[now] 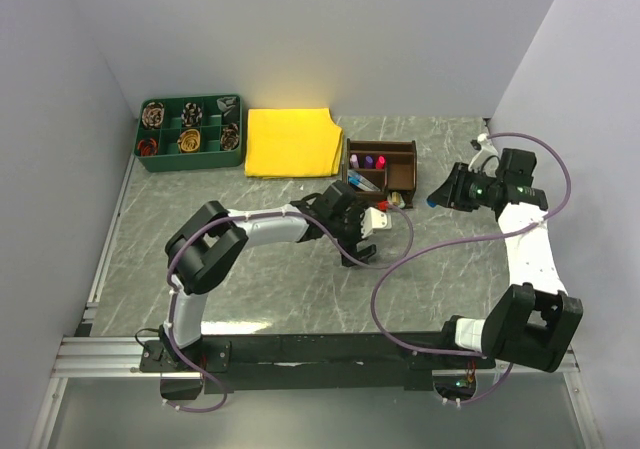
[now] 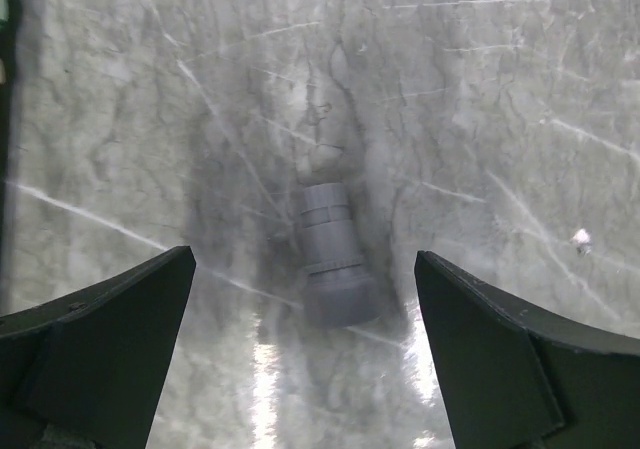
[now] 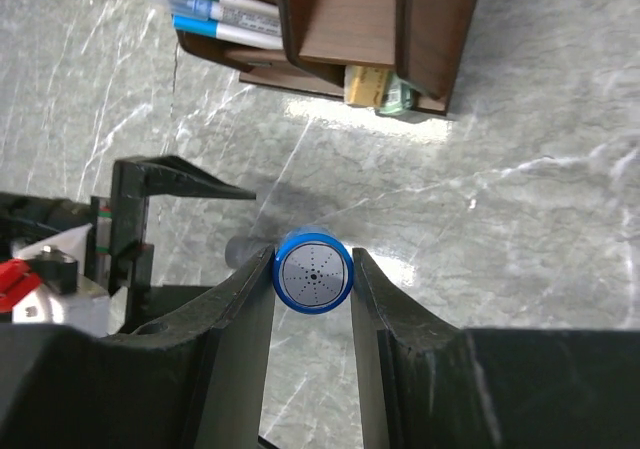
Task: Sort the stationery into containers
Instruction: Pick up the stationery from the center of the board.
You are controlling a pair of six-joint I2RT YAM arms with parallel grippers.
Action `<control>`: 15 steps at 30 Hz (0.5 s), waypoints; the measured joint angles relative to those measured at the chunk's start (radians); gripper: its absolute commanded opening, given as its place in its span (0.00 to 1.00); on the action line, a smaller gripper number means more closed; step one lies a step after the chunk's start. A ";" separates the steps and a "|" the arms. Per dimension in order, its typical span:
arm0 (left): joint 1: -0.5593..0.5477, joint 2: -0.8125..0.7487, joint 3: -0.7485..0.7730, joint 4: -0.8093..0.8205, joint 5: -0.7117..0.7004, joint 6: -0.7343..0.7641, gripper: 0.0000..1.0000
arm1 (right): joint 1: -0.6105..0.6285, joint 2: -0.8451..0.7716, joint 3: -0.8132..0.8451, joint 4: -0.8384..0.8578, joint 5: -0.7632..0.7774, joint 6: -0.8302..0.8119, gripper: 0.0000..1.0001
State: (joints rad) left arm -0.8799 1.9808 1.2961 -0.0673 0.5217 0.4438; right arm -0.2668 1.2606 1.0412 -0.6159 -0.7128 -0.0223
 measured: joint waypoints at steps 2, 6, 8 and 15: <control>-0.010 0.005 0.000 0.000 -0.017 -0.031 0.97 | -0.016 -0.005 0.000 -0.001 -0.006 -0.002 0.00; -0.020 0.016 0.000 -0.009 -0.051 -0.074 0.89 | -0.044 -0.013 -0.006 0.000 -0.021 -0.008 0.00; -0.020 0.021 0.000 -0.013 -0.068 -0.092 0.83 | -0.053 -0.019 -0.018 0.000 -0.029 -0.010 0.00; -0.018 0.039 0.000 -0.023 -0.099 -0.124 0.59 | -0.061 -0.025 -0.053 0.000 -0.043 -0.013 0.00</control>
State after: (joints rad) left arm -0.8978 2.0197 1.2964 -0.0898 0.4225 0.3202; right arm -0.3279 1.2358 0.9882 -0.6163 -0.7563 -0.0349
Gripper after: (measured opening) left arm 0.711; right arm 0.397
